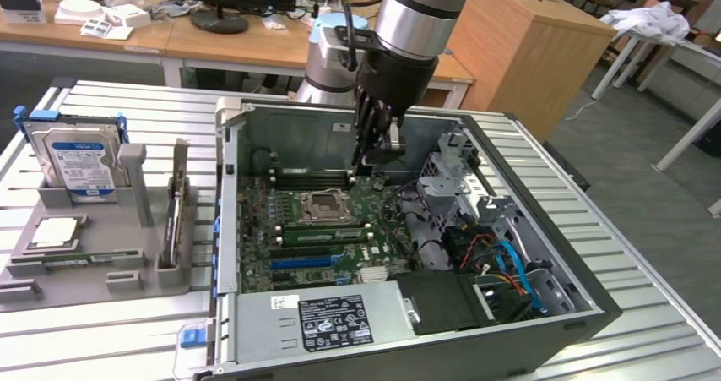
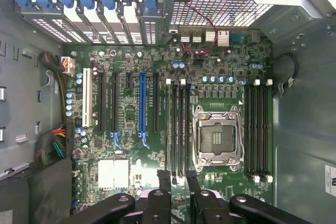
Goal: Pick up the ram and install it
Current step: 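Press down the ram until it locks into place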
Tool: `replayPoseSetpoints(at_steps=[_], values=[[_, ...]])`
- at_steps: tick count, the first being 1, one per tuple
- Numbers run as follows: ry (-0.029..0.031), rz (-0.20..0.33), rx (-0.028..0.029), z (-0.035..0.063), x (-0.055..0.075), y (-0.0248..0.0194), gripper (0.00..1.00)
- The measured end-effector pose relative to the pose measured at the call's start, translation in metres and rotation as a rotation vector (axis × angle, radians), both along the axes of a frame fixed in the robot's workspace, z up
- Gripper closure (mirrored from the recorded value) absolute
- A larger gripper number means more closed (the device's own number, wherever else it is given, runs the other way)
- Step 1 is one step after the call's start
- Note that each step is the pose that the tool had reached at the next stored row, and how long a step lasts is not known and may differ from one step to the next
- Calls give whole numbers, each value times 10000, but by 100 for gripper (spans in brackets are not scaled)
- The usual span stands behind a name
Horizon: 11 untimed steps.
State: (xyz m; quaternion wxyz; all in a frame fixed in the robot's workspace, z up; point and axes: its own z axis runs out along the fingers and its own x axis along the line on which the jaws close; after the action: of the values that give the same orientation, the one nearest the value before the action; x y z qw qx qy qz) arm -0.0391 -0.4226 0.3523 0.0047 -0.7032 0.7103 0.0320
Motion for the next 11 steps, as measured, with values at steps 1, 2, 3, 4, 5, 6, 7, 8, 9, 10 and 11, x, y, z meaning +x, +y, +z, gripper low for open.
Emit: replayPoseSetpoints(at_steps=[1, 2, 3, 4, 5, 6, 7, 8, 9, 10, 11], values=[[0, 0, 0, 0, 0, 0, 75], [0, 0, 0, 0, 0, 0, 75], [0, 0, 0, 0, 0, 0, 75], [0, 0, 0, 0, 0, 0, 75], [0, 0, 0, 0, 0, 0, 76], [0, 0, 0, 0, 0, 0, 83], [0, 0, 0, 0, 0, 0, 83], [0, 0, 0, 0, 0, 0, 89], [0, 0, 0, 0, 0, 0, 89], [0, 0, 0, 0, 0, 0, 89], [0, 0, 0, 0, 0, 0, 89]])
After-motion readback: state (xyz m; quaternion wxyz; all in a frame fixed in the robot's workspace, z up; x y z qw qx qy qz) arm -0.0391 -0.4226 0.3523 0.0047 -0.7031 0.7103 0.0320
